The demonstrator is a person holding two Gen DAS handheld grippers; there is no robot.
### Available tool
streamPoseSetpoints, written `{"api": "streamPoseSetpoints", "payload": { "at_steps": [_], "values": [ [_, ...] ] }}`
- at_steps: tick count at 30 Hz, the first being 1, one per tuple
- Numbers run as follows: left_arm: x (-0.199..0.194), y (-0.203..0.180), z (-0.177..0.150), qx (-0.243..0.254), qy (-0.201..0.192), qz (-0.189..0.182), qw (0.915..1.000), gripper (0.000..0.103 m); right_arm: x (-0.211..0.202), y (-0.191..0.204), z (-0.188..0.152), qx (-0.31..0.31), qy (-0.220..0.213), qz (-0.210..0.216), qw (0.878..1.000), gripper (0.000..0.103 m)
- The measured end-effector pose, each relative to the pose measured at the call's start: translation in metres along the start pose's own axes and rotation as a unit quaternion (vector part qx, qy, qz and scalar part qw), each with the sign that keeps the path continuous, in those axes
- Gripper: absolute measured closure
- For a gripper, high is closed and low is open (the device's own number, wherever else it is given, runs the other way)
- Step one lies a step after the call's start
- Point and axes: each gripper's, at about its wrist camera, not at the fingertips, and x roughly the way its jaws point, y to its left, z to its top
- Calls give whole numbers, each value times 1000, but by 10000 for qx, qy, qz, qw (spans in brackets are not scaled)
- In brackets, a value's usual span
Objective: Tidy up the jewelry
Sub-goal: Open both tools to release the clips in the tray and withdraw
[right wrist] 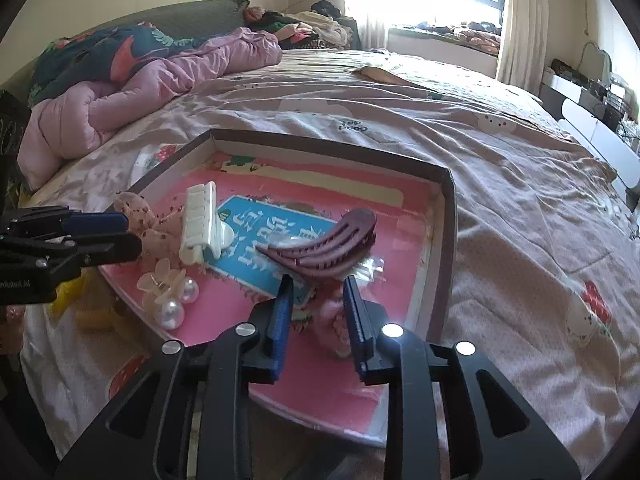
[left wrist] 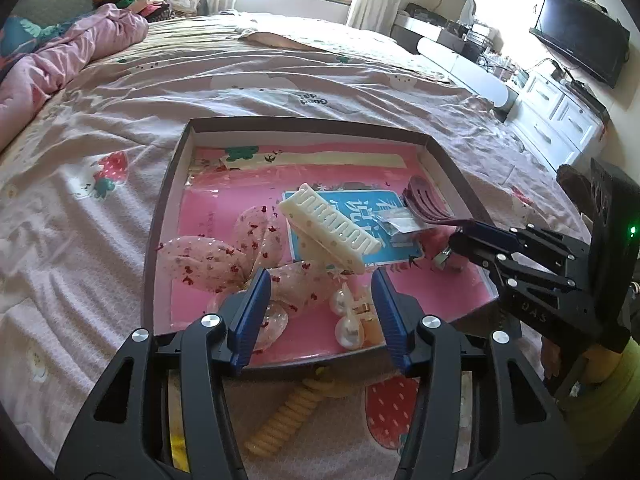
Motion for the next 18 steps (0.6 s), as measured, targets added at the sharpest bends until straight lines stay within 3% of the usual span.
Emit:
{"api": "streamPoseSetpoints", "payload": {
  "at_steps": [6, 11, 18],
  "values": [
    [-9, -1, -2, -25, -54, 12, 10000, 56, -14, -4, -7, 204, -46, 2, 9998, 71],
    [-17, -3, -4, -41, -99, 4, 9999, 52, -30, -5, -10, 258, -156, -23, 9995, 60],
    [-32, -10, -7, -42, -171, -15, 9998, 38, -62, -5, -17, 419, -398, -132, 9982, 29]
  ]
}}
